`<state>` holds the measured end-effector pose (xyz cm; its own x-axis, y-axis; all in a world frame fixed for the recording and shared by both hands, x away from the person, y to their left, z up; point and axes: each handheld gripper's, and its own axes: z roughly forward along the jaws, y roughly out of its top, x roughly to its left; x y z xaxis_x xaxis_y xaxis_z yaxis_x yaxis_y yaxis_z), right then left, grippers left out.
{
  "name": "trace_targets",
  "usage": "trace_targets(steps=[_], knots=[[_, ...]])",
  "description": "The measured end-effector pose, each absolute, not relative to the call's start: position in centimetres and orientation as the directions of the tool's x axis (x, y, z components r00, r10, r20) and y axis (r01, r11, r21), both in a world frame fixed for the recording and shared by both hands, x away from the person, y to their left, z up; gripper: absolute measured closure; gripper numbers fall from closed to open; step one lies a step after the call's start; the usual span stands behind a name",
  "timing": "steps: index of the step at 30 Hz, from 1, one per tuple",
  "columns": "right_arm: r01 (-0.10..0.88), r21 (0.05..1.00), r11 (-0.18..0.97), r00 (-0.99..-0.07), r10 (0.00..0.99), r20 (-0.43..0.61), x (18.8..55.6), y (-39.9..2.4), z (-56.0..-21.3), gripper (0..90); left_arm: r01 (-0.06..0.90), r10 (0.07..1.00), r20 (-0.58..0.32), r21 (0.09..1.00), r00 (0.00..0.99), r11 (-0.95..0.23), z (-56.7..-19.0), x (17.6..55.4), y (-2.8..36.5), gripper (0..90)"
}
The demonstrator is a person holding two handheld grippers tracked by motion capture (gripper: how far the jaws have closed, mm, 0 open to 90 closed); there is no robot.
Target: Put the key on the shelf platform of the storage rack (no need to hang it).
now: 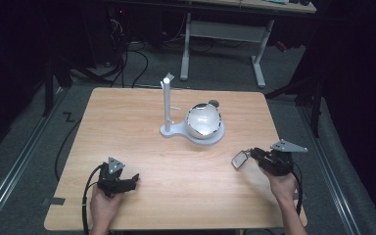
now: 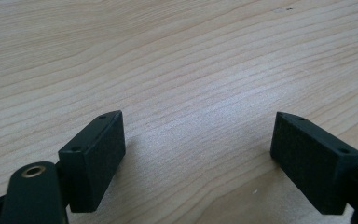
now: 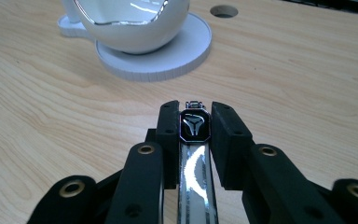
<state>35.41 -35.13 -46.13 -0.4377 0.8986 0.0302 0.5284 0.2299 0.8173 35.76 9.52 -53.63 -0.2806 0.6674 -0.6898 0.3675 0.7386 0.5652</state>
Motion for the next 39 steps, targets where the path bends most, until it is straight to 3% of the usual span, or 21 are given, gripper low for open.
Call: trace_targets(steps=[39], knots=[[0.469,0.865,0.177,-0.527,0.842,0.113,37.5,-33.7,-41.9,74.7,0.368,0.667,-0.690,0.565,-0.281,0.739,-53.6,35.8,9.5,18.2]])
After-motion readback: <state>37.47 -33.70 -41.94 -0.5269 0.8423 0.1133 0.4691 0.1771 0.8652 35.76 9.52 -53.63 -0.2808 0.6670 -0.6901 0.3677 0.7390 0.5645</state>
